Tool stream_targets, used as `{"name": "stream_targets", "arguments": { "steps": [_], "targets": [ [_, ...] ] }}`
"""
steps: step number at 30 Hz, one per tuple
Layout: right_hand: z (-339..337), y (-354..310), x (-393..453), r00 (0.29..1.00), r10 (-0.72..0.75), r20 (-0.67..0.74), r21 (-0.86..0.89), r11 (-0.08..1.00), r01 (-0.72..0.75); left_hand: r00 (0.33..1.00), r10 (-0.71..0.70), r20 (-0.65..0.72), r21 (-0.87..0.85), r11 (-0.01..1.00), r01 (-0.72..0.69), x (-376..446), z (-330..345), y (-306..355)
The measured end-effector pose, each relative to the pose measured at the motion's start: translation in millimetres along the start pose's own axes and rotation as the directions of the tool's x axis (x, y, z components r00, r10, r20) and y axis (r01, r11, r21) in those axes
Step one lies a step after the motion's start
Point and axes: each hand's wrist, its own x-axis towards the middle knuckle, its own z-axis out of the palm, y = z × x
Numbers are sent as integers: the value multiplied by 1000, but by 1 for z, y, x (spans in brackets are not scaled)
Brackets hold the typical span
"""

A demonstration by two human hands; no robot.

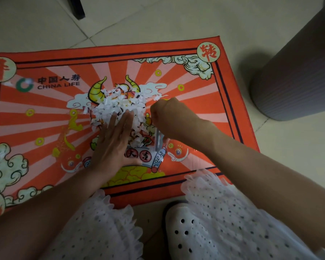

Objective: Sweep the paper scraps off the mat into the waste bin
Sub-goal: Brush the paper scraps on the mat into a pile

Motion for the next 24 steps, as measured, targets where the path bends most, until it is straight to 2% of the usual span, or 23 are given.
{"name": "stream_targets", "arguments": {
  "steps": [7,12,15,19,24],
  "targets": [
    [-11,-21,28,998,-14,-62,47,999,17,998,-54,-14,2,999,54,-4,-6,-16],
    [-38,-15,22,999,36,32,110,993,-39,998,-55,-15,-12,998,55,-4,-7,-17],
    [-47,-2,4,997,40,61,-15,999,-39,999,-31,-10,-51,998,30,-3,-6,-8],
    [-51,20,-24,975,119,188,-191,978,-83,1000,6,-24,-100,995,-8,1,-2,7],
    [-42,38,-44,942,228,248,-288,945,-153,1000,15,-25,-102,995,-17,8,-2,20]
  ]
}}
